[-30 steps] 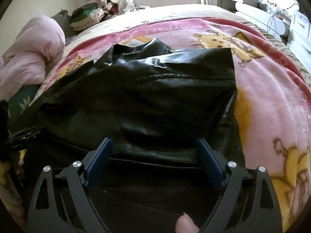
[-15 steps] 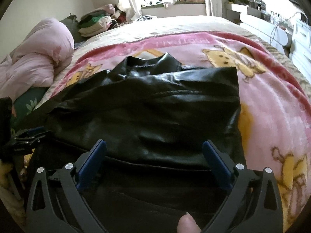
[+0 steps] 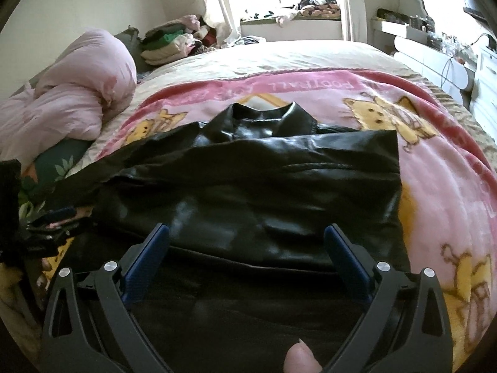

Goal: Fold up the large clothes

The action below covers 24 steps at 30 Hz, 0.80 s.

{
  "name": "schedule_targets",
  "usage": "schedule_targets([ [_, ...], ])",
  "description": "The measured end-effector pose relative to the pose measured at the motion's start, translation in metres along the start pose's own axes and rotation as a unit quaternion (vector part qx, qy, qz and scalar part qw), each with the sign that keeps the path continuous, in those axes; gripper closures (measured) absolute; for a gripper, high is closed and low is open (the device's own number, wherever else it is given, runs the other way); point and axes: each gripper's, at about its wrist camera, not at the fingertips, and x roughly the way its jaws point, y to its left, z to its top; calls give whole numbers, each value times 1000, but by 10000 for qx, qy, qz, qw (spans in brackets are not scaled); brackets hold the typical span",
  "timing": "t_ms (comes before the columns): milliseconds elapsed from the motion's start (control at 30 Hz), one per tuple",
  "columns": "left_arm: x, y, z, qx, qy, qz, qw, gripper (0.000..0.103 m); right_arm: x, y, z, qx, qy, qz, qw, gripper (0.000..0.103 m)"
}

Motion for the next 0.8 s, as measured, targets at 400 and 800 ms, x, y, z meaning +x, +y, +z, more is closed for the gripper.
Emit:
schedule_targets([
  [400,-20,26,-2,-330,-192,177,9991,9,5,37,4,-212,-58,185,9996,4],
  [800,-37,60,5,-787,-296,205,9962,9,7,83,14,-471,-56,383,9981,4],
])
